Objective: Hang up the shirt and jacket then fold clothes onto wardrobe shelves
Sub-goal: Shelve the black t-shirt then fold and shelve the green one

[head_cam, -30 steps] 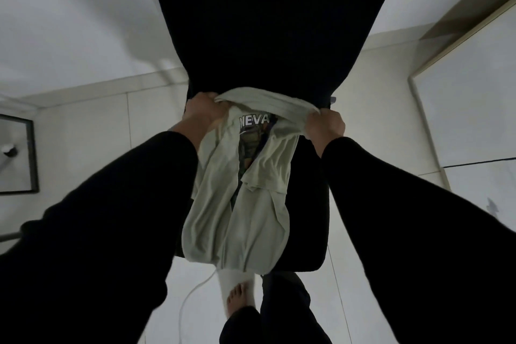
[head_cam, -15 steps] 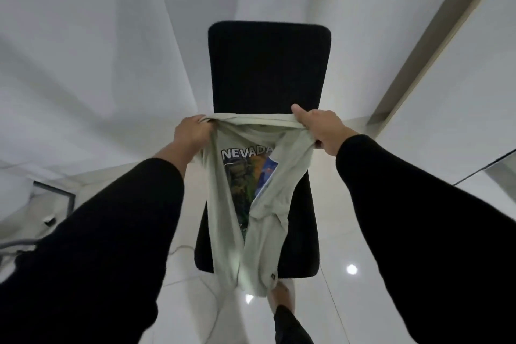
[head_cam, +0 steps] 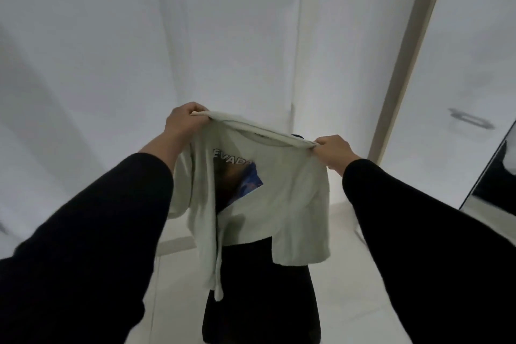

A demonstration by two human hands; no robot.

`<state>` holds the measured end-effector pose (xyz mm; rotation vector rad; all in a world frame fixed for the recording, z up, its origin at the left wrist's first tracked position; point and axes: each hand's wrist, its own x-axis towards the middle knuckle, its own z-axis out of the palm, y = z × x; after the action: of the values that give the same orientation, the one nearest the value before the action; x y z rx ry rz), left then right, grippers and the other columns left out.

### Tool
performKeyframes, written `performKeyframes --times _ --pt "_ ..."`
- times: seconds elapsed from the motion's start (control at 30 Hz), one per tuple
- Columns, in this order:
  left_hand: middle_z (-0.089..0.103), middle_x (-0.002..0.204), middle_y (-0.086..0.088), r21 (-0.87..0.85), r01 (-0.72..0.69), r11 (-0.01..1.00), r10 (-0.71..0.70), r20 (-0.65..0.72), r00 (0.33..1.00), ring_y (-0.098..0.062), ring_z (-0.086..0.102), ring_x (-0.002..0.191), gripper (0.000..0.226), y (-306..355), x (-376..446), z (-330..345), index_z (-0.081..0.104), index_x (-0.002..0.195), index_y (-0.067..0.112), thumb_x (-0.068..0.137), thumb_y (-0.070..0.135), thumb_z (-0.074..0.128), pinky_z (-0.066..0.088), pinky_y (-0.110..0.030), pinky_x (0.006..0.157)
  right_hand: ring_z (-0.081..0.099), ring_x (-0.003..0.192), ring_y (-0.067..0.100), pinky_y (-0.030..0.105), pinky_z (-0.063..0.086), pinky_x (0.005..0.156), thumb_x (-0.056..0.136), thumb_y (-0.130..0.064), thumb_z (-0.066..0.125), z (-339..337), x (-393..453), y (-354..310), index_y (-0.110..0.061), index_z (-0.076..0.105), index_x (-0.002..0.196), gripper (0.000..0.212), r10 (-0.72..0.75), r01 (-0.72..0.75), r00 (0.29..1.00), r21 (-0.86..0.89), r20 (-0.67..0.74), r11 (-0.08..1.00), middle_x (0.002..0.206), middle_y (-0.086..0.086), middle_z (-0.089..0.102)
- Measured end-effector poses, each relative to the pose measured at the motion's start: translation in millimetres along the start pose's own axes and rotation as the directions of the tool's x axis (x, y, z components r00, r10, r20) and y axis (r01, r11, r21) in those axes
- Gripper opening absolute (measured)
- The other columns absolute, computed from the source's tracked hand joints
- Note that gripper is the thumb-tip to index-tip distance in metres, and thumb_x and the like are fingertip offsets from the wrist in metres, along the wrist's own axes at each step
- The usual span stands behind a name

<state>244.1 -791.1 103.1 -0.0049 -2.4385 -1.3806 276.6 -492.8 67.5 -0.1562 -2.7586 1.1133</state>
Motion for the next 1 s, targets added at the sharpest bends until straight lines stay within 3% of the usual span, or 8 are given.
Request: performKeyframes --times 0.23,0.33,0.4,0.53,0.63,0.73,0.87,1.0 --pt "0.065 0.079 0.001 0.073 -0.148 0.986 0.133 0.181 0.974 -0.019 0.058 0.087 0.005 35.0 -9.6 -19.2 0.067 0.073 0.029 0.076 0.029 0.064 0.045 -0.029 0.081 0.052 0.078 0.026 0.024 0.037 0.062 0.084 -0.008 0.047 -20.6 -17.4 -9.3 -0.005 0.071 0.089 0.025 0.034 -0.043 0.974 -0.032 -0.224 0.999 0.090 0.012 0.067" --pt "0.063 0.093 0.000 0.433 -0.117 0.894 0.105 0.052 0.993 -0.025 0.057 0.098 0.016 38.7 -16.0 -13.3 0.069 0.085 0.031 0.087 0.034 0.053 0.040 -0.039 0.093 0.051 0.075 0.026 0.022 0.036 0.059 0.083 -0.006 0.046 -20.4 -22.1 -12.6 -0.003 0.070 0.092 0.026 0.117 -0.128 0.956 -0.023 -0.268 0.992 0.084 0.010 0.062" --pt "0.060 0.095 -0.001 0.590 -0.073 0.804 0.128 -0.053 0.990 -0.026 0.054 0.093 0.023 40.3 -27.1 -7.2 0.071 0.091 0.023 0.090 0.028 0.048 0.038 -0.035 0.085 0.057 0.079 0.029 0.023 0.038 0.064 0.084 -0.006 0.047 -18.1 -24.5 -16.9 -0.002 0.068 0.091 0.022 0.196 -0.188 0.931 0.056 -0.307 0.981 0.085 0.011 0.061" --pt "0.050 0.069 -0.002 0.630 0.062 0.774 0.040 -0.147 0.988 -0.022 0.050 0.071 0.023 37.6 -41.2 10.7 0.064 0.084 0.008 0.087 0.018 0.044 0.033 -0.024 0.053 0.065 0.093 0.034 0.032 0.053 0.079 0.086 -0.005 0.048 -10.7 -24.7 -28.4 -0.002 0.064 0.095 0.019 0.356 -0.254 0.875 0.315 -0.328 0.914 0.095 0.012 0.065" --pt "0.052 0.077 -0.004 0.520 0.173 0.837 -0.091 -0.180 0.980 -0.022 0.048 0.075 0.018 36.6 -46.5 24.4 0.060 0.090 0.008 0.089 0.016 0.044 0.037 -0.029 0.061 0.064 0.098 0.035 0.035 0.053 0.087 0.088 -0.008 0.046 -5.5 -24.0 -31.8 -0.001 0.063 0.106 0.026 0.428 -0.268 0.847 0.442 -0.315 0.856 0.110 0.014 0.065" --pt "0.060 0.106 -0.012 0.268 0.345 0.900 -0.308 -0.170 0.936 -0.024 0.053 0.085 0.014 37.3 -46.7 38.1 0.056 0.095 0.005 0.092 0.013 0.045 0.038 -0.027 0.067 0.060 0.107 0.033 0.028 0.043 0.079 0.094 -0.009 0.040 -3.8 -28.4 -30.8 -0.001 0.061 0.114 0.030 0.433 -0.275 0.834 0.423 -0.342 0.863 0.117 0.015 0.063" --pt "0.058 0.125 -0.011 -0.091 0.551 0.830 -0.558 -0.151 0.816 -0.024 0.057 0.113 0.027 41.5 -42.5 49.1 0.055 0.118 0.001 0.094 0.008 0.045 0.041 -0.025 0.078 0.058 0.108 0.032 0.027 0.040 0.078 0.095 -0.008 0.034 1.3 -32.9 -27.9 -0.006 0.060 0.119 0.035 0.433 -0.237 0.815 0.459 -0.386 0.856 0.119 0.013 0.062" --pt "0.048 0.140 -0.015 -0.381 0.448 0.809 -0.490 -0.015 0.872 -0.029 0.049 0.126 0.040 46.1 -41.9 55.8 0.044 0.135 0.000 0.097 0.010 0.041 0.043 -0.026 0.067 0.059 0.102 0.031 0.030 0.046 0.082 0.093 -0.010 0.032 6.5 -30.2 -24.8 -0.012 0.061 0.116 0.037 0.439 -0.142 0.780 0.557 -0.447 0.818 0.116 0.011 0.062"
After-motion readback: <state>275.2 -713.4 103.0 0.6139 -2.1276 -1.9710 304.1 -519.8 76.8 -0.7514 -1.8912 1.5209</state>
